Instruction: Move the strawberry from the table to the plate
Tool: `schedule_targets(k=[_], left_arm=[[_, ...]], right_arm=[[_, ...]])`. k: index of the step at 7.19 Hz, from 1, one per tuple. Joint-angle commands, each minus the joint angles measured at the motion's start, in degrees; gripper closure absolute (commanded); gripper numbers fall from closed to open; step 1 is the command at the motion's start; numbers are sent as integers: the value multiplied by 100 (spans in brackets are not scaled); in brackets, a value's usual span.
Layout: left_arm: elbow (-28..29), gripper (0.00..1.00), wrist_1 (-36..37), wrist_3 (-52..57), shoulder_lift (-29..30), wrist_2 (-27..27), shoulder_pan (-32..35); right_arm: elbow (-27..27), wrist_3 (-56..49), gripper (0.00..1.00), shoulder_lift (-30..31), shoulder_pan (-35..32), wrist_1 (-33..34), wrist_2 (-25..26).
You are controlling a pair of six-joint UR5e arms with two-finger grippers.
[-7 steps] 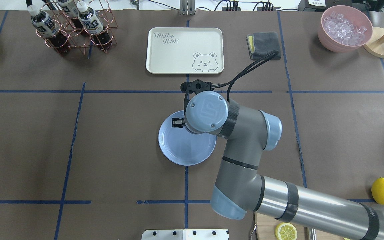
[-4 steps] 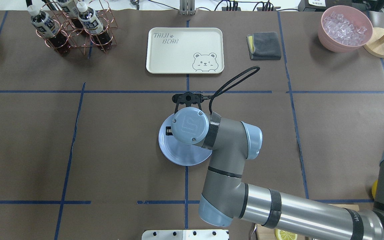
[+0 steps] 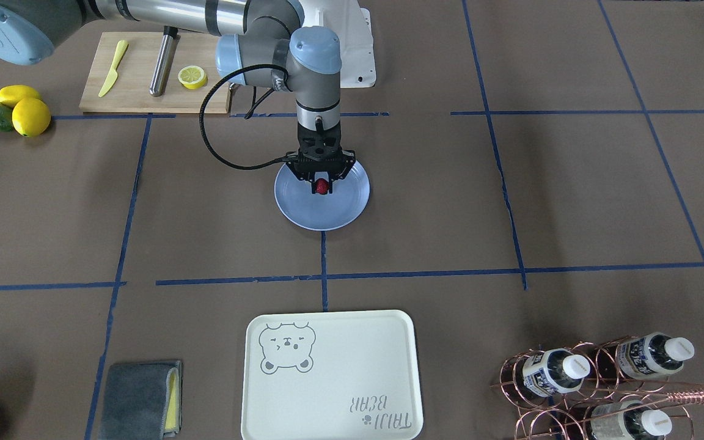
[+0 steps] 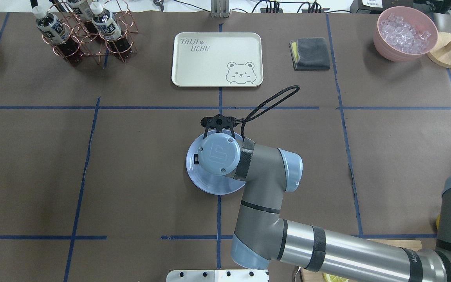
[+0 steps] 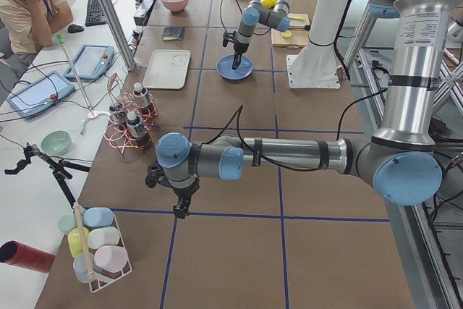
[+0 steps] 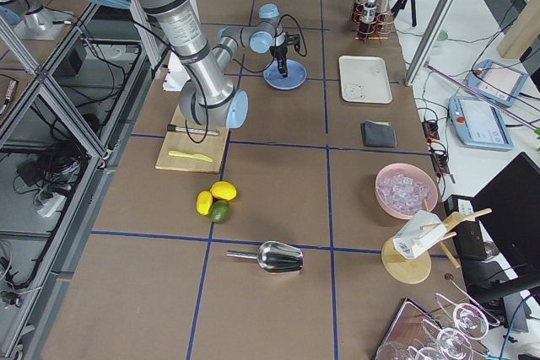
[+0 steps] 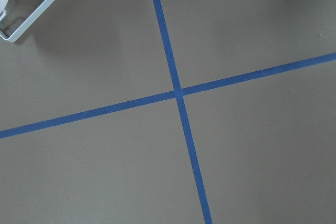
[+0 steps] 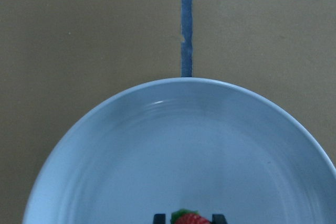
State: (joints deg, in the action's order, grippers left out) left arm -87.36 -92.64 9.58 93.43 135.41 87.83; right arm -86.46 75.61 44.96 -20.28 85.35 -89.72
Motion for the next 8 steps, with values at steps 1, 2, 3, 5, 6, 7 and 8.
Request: schedule_targets(k=[1, 2, 3, 5, 6, 7, 8], left_arm=[[0, 0, 0, 0, 0, 3, 6], [0, 0, 0, 0, 0, 3, 6], [0, 0, 0, 0, -9, -6, 6], [-79, 0, 17, 26, -18, -32, 6], [-123, 0, 9, 35, -166, -24, 6], [-202, 0, 17, 35, -306, -32, 15], [-402, 0, 9, 35, -499, -50, 6]], right_arm=[[6, -11, 1, -22, 24, -10, 24], [6, -29, 0, -91, 24, -10, 51], [-203, -116, 0, -92, -28, -1, 25], [-765, -946, 0, 100, -859, 470, -769], [-1107, -1630, 0, 484, -1473, 560, -1367], [-1537, -2577, 0, 1132, -2219, 561, -2069], [-1959, -3552, 0, 1800, -2983, 570, -2598]])
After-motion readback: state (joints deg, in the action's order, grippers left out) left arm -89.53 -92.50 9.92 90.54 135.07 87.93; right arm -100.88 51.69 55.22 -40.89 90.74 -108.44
